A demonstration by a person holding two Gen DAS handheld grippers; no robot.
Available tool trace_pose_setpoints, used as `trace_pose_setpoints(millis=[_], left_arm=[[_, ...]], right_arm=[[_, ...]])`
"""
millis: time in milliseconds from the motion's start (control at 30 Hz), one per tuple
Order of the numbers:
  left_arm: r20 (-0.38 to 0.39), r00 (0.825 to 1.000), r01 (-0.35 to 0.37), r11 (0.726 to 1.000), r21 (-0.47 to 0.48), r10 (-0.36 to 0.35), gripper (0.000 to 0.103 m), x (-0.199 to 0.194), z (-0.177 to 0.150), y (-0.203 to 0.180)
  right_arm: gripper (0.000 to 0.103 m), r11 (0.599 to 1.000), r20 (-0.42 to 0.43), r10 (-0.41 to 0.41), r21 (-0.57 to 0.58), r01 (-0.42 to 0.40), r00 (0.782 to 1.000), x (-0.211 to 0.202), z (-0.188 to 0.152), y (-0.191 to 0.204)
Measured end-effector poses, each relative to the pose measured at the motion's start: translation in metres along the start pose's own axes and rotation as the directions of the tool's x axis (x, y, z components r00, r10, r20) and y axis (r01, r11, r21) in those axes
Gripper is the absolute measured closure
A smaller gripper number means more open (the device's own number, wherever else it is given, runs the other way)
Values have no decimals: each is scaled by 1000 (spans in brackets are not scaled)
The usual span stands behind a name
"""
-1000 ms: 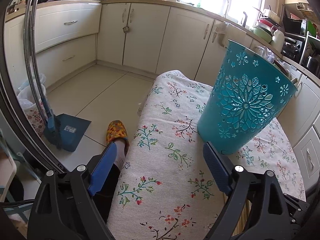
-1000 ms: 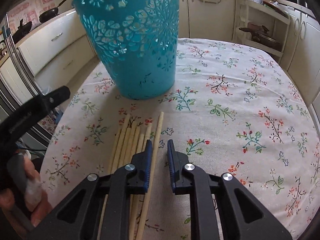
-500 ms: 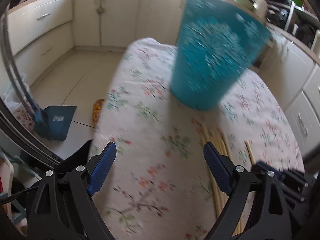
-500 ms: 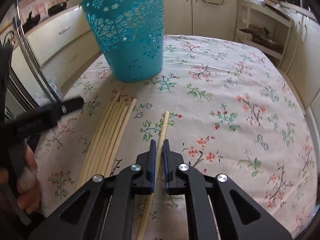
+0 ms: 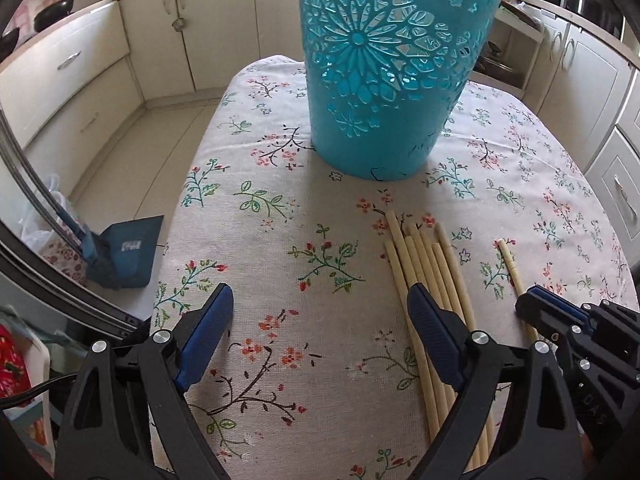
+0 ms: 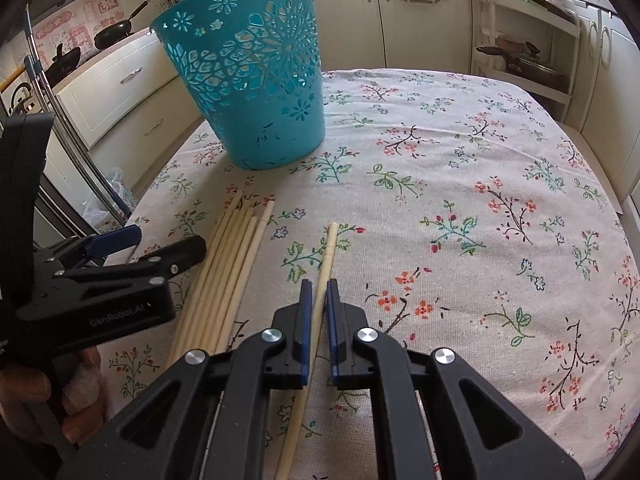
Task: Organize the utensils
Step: 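Lower the left tool onto another chopstick and close its fingers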
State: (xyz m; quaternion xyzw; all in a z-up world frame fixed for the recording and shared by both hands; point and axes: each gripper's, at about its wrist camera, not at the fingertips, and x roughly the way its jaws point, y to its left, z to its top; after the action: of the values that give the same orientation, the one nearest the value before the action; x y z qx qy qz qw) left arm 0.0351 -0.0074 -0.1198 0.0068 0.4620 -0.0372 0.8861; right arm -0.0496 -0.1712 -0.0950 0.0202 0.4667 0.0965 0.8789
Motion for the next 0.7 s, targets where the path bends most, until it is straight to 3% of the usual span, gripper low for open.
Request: trace_pose_setpoints(millis=[300,333,500,567,700], left_arm=[[-14,999,-33,999,17,33,19,2,5,-11],[-21,999,-37,999,25,37,23,4,5,-13],[-30,999,-32,999,31,33,25,5,5,-14],[-29,999,-25,999,35,26,30,5,5,-14],[-21,1000,14,997,74,-12,55,2,5,-23]], right_arm=[[95,1000,-4,6,6,-6,1000,0,0,-1],[95,1000,-3,6,6,-6,1000,-1,0,-1],[95,1000,-4,8,8,-8,1000,1,1,-1],[95,1000,-3,7,7,-7,1000,2,1,-1],[95,1000,2,6,10,-6,1000,3,2,-1]])
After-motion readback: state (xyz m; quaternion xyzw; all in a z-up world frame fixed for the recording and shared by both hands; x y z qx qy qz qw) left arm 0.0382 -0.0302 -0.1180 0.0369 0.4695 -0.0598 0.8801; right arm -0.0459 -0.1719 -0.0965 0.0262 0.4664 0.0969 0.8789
